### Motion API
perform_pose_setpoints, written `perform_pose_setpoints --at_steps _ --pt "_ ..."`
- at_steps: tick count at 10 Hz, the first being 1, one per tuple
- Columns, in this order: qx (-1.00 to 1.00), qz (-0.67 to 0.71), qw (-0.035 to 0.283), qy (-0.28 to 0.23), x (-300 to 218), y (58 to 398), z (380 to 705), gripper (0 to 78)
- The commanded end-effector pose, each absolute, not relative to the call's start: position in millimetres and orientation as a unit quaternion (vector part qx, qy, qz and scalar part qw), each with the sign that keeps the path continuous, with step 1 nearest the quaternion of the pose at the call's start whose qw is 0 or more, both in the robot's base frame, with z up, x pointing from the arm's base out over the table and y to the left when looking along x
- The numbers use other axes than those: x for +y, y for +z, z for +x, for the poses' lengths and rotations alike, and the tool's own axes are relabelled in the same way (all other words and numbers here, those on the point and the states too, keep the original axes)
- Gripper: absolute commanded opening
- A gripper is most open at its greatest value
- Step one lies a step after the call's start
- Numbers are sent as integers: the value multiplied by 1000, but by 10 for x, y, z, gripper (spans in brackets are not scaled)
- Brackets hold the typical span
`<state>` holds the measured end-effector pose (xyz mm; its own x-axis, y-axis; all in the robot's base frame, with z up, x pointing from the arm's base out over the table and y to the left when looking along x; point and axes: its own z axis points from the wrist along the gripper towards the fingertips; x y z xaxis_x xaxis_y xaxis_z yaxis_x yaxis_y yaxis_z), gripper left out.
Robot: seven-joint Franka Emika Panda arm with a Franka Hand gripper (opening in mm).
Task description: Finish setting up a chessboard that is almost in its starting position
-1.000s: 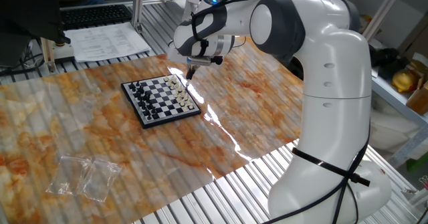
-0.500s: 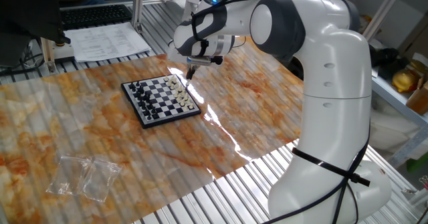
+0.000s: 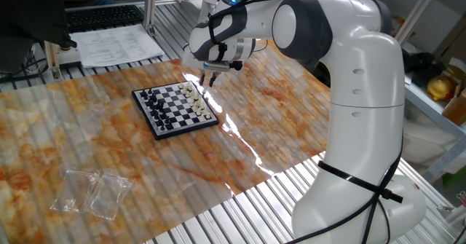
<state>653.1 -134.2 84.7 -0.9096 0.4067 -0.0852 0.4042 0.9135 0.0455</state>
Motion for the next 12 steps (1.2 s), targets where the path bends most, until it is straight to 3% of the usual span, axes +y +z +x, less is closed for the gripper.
perform_pose_setpoints --at_steps 1,12 --pt "977 209 50 13 -1350 876 6548 775" --pt "977 207 51 8 -1358 869 6513 775"
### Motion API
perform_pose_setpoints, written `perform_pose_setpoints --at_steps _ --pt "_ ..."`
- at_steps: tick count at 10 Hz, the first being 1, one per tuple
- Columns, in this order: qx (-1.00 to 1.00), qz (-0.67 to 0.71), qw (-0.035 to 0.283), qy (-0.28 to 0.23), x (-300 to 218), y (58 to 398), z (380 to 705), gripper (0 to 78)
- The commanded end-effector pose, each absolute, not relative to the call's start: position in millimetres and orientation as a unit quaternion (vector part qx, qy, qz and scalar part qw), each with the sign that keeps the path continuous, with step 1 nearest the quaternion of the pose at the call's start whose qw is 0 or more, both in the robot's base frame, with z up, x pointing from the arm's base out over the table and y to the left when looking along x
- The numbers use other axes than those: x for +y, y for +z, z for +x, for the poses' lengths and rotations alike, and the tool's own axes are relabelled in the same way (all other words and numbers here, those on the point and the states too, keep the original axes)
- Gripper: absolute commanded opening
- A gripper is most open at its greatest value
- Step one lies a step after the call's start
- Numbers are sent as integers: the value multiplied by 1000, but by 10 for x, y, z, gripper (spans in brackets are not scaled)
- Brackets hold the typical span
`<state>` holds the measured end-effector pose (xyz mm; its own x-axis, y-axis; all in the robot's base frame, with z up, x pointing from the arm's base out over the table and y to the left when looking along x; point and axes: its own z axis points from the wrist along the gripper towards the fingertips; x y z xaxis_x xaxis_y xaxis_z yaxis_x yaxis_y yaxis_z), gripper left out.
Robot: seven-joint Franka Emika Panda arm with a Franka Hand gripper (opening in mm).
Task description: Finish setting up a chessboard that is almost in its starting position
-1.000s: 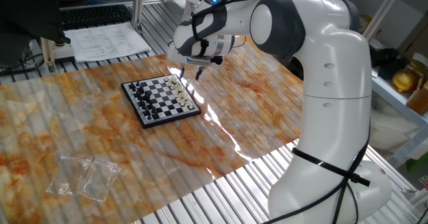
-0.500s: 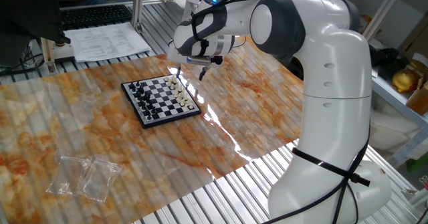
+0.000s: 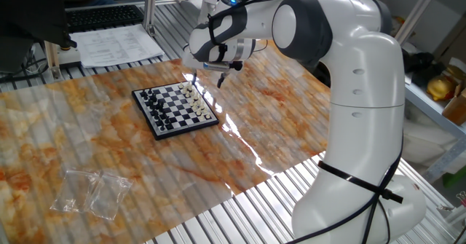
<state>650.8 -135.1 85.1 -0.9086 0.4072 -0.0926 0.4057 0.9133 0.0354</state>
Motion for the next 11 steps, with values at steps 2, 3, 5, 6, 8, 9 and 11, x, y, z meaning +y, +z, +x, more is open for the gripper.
perform_pose_setpoints --at_steps 2,3,5,6,8,9,11 --pt "977 206 51 8 -1362 870 6511 775" --pt "977 206 51 8 -1363 869 6510 775" --pt "977 205 51 9 -1364 869 6508 775" --pt "978 203 51 9 -1366 868 6509 775" --pt "979 198 50 12 -1376 859 6514 775" --pt "979 198 50 12 -1377 858 6511 775" --pt "979 196 50 12 -1375 842 6510 775"
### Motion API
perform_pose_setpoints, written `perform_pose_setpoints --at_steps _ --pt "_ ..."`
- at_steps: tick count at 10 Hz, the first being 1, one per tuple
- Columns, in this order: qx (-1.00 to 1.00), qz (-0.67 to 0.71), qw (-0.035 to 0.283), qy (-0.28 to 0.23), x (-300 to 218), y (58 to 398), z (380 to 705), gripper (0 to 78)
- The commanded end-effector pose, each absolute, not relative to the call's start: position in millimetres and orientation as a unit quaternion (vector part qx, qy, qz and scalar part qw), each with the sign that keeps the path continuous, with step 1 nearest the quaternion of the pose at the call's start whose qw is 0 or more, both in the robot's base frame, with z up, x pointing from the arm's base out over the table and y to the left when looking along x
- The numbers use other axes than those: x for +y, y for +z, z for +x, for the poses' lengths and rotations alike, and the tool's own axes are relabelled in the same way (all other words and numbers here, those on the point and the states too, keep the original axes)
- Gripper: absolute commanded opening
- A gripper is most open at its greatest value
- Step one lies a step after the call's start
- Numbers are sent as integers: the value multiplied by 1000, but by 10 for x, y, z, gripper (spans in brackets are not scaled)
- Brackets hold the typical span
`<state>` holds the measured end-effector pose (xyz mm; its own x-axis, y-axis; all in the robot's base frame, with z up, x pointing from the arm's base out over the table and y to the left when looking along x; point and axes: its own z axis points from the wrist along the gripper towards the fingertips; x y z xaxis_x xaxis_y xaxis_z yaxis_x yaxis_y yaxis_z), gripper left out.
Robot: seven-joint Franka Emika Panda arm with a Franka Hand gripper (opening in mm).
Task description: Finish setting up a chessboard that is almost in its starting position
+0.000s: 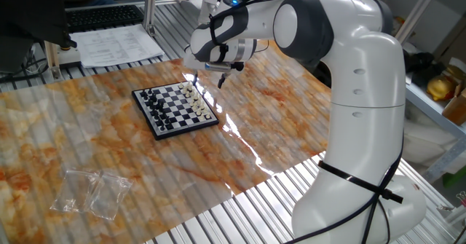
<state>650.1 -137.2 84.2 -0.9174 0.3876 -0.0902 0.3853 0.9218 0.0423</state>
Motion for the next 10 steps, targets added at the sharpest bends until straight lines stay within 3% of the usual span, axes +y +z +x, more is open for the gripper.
perform_pose_setpoints --at_steps 1,10 --pt "979 195 51 12 -1372 816 6512 775" --pt "980 193 55 12 -1371 761 6497 775"
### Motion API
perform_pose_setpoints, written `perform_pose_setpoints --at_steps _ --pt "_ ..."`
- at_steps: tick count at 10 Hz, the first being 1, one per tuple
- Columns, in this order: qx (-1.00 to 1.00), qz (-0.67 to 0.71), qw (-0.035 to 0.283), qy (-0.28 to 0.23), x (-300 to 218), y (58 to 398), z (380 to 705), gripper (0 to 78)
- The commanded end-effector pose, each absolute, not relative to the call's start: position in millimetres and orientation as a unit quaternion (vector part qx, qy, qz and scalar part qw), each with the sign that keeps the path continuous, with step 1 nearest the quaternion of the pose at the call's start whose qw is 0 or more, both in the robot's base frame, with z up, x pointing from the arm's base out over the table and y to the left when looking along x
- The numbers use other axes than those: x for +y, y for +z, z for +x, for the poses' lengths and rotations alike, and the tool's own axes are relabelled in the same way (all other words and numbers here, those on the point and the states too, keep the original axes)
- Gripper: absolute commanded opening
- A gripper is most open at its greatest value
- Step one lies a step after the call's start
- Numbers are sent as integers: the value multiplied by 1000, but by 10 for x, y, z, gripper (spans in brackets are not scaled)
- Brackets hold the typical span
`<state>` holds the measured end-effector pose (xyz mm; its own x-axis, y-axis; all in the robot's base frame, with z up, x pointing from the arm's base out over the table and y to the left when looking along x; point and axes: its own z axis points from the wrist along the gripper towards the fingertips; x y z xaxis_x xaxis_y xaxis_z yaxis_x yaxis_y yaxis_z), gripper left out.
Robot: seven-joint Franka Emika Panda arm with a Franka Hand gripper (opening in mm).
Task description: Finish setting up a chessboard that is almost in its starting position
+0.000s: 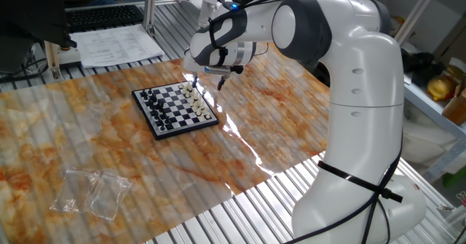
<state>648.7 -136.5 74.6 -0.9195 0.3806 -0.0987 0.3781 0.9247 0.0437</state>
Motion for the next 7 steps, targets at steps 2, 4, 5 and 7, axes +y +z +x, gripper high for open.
perform_pose_setpoints --at_steps 2,4,5,7 --pt "980 193 55 14 -1371 761 6496 775" --pt "979 193 55 13 -1372 760 6494 12" --pt "979 193 55 13 -1372 760 6494 12" --pt "979 193 55 13 -1372 760 6494 12"
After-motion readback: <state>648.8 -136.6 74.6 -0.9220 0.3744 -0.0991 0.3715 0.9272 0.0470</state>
